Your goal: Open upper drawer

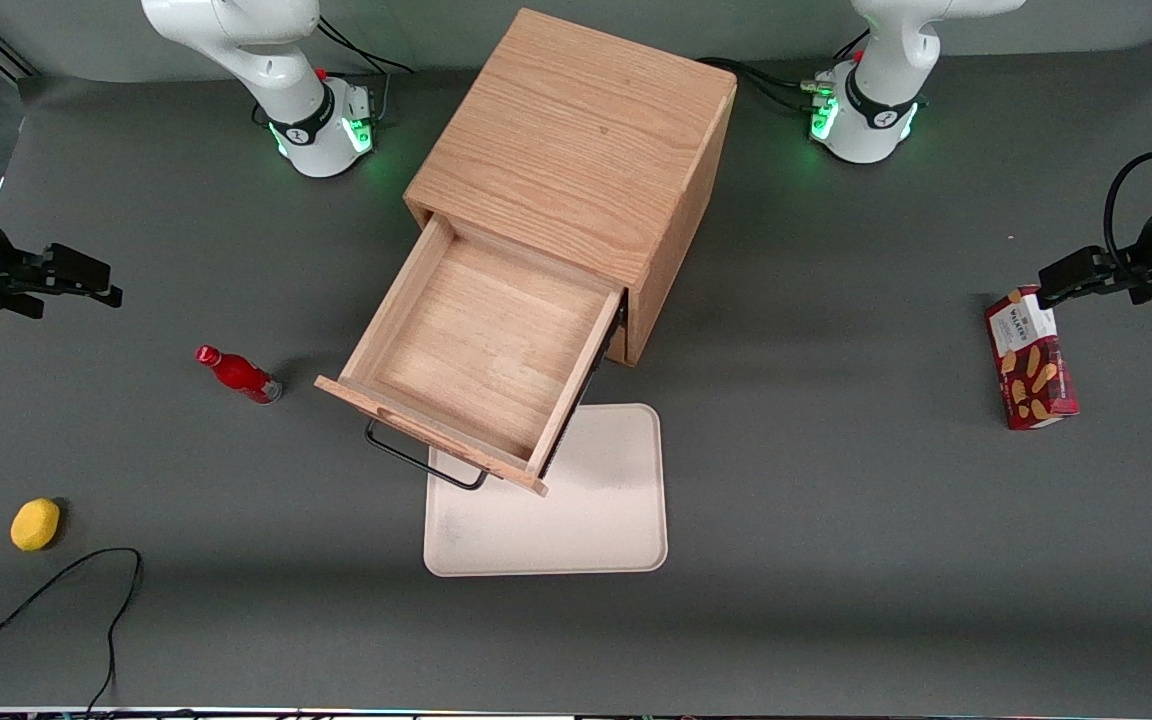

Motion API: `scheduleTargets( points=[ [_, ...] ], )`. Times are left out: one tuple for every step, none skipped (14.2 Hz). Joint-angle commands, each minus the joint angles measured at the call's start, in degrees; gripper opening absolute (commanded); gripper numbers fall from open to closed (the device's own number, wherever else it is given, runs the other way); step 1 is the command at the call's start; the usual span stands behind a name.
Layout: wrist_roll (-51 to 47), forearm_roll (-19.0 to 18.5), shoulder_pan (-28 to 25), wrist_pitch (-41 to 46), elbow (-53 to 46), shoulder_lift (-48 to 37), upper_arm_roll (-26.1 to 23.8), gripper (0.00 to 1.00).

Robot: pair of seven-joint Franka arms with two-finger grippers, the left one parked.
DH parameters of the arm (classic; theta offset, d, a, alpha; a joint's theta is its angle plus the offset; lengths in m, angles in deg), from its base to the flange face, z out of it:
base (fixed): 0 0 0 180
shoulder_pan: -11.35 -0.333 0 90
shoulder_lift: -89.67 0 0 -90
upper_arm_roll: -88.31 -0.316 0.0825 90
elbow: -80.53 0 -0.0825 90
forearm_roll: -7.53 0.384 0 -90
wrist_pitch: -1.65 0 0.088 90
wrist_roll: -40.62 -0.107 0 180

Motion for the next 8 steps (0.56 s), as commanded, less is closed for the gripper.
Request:
scheduleTargets(
  points=[
    [0.70, 1.11, 1.89, 1.56, -4.52, 3.04, -1.59, 1.00],
    [0.70, 1.11, 2.95, 1.56, -4.70, 3.13, -2.82, 1.00],
    [0.53, 1.11, 3.48, 1.56, -4.62, 3.13, -3.53, 1.00],
    [0.35, 1.02, 3.57, 1.56, -4.61, 3.13, -4.06, 1.00],
    [0.35, 0.93, 3.66, 1.56, -4.61, 3.13, -4.15, 1.00],
    [0.44, 0.93, 3.66, 1.56, -4.61, 3.13, -4.15, 1.00],
    [0.35, 0.84, 3.66, 1.56, -4.61, 3.13, -4.15, 1.00],
    [0.35, 0.84, 3.75, 1.56, -4.53, 3.13, -4.15, 1.00]
  ],
)
